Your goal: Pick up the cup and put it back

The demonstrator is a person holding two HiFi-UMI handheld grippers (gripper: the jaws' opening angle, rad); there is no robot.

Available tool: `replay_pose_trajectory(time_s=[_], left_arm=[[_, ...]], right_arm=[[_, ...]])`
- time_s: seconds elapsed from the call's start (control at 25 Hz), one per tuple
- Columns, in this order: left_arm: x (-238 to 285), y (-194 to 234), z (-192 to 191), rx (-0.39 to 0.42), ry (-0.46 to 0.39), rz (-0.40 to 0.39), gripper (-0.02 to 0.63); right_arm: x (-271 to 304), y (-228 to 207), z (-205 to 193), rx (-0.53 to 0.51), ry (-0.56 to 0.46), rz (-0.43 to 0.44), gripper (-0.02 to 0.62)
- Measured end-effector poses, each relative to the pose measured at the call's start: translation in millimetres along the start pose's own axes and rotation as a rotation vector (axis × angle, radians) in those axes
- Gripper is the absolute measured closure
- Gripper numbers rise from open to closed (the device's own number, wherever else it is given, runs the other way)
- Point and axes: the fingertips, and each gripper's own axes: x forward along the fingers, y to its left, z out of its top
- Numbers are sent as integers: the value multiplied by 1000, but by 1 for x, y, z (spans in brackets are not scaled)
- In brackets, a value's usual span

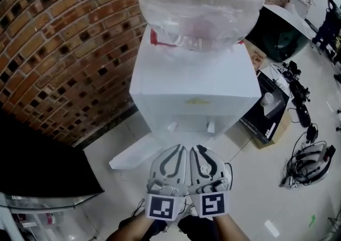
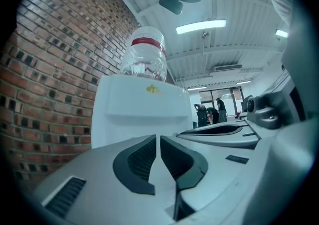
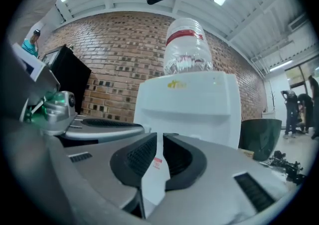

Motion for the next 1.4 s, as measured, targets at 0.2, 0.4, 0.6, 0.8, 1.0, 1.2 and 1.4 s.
replay_pose_trajectory(time_s=[0.2, 0.4, 0.6, 0.8, 1.0, 1.2, 1.4], left_arm=[[-11, 3, -80, -19, 29, 12, 581], [-21, 0, -155, -16, 34, 26, 581], [-23, 1, -226, -30, 37, 48, 581], [-21, 8, -283, -17, 46, 61, 592], [-19, 12, -321, -1, 28, 65, 603], [-21, 17, -351, -3, 27, 73, 603], [-19, 10, -372, -26, 44, 54, 603]], right_arm=[[9, 9, -72, 0, -1, 12, 518], [16, 15, -151, 14, 29, 48, 518], [29, 10, -221, -7, 25, 52, 518], [46, 1, -274, -26, 4, 35, 518], [63, -1, -320, -22, -21, 28, 479], [87, 6, -366, -22, -35, 26, 455], [116, 1, -424, 7, 10, -4, 348]])
